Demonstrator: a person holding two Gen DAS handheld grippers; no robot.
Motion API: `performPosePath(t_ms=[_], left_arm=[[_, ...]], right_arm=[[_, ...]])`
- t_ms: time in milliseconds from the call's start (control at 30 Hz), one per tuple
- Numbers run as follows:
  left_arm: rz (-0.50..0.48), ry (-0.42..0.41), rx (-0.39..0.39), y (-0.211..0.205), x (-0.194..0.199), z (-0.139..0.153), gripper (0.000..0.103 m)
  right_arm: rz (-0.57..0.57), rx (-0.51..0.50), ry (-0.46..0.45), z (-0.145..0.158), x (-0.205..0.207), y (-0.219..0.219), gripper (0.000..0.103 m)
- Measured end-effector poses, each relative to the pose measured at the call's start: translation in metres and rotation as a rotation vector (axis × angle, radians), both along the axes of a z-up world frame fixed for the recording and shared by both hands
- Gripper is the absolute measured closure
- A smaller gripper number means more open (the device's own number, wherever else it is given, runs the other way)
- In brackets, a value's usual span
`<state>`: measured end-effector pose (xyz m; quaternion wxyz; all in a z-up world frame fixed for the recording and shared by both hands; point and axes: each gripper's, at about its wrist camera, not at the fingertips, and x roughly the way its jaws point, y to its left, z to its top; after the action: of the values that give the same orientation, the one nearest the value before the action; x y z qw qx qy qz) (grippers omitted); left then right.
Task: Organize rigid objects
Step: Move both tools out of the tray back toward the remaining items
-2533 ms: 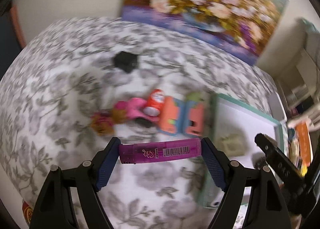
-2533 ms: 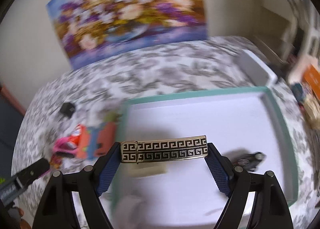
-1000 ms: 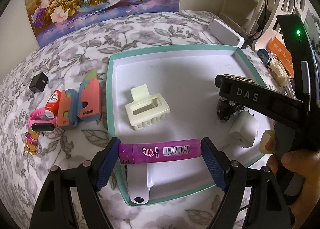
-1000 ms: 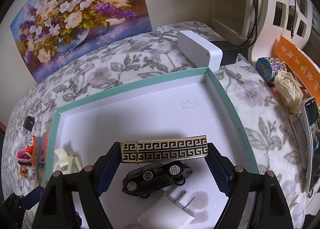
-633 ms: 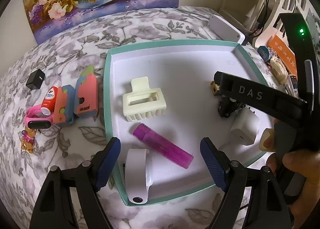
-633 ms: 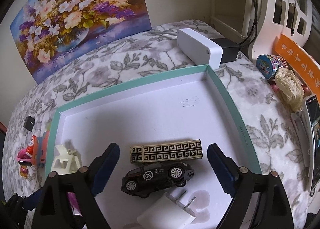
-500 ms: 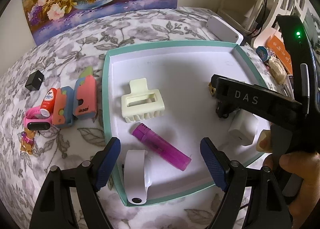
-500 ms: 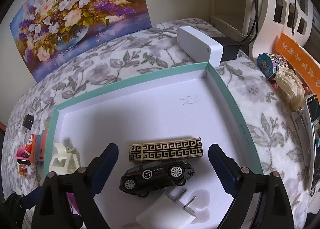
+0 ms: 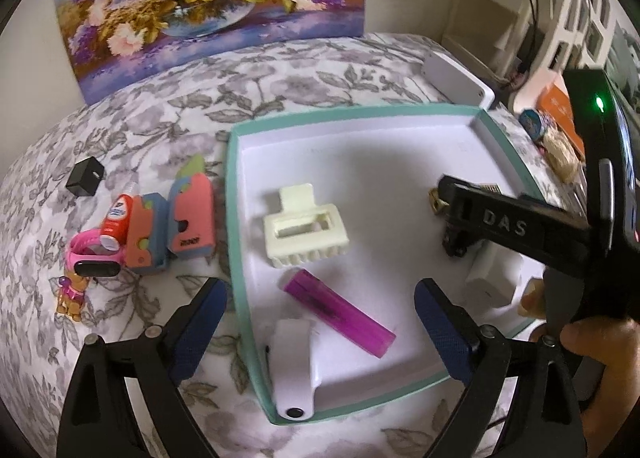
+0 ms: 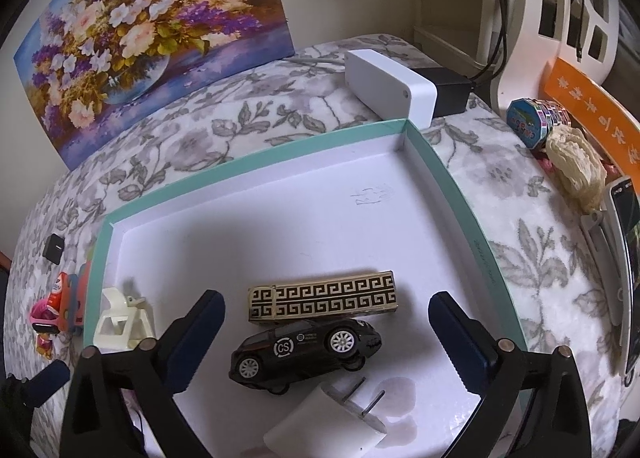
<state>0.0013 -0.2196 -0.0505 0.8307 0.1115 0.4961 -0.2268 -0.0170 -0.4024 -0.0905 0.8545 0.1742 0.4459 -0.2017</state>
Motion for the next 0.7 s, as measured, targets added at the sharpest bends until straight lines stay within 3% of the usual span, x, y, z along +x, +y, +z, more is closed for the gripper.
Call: performPosePath(t_ms=[167, 400, 700], left_arm=[[0.078, -0.008, -0.03, 0.017, 0.014, 0.007, 0.008], [0.311, -0.037, -0.05, 0.076, 0.049, 0.023, 0.008], [0.579, -0.02, -0.064, 0.165, 0.079, 0.036, 0.008]], right_arm=[[-0.007, 0.007, -0.003, 0.0, -0.001, 0.0, 0.0], [0.003, -0.002, -0.006, 0.004, 0.0, 0.005, 0.0], [0.068, -0.007, -0.08, 0.041, 0.005, 0.039, 0.0]])
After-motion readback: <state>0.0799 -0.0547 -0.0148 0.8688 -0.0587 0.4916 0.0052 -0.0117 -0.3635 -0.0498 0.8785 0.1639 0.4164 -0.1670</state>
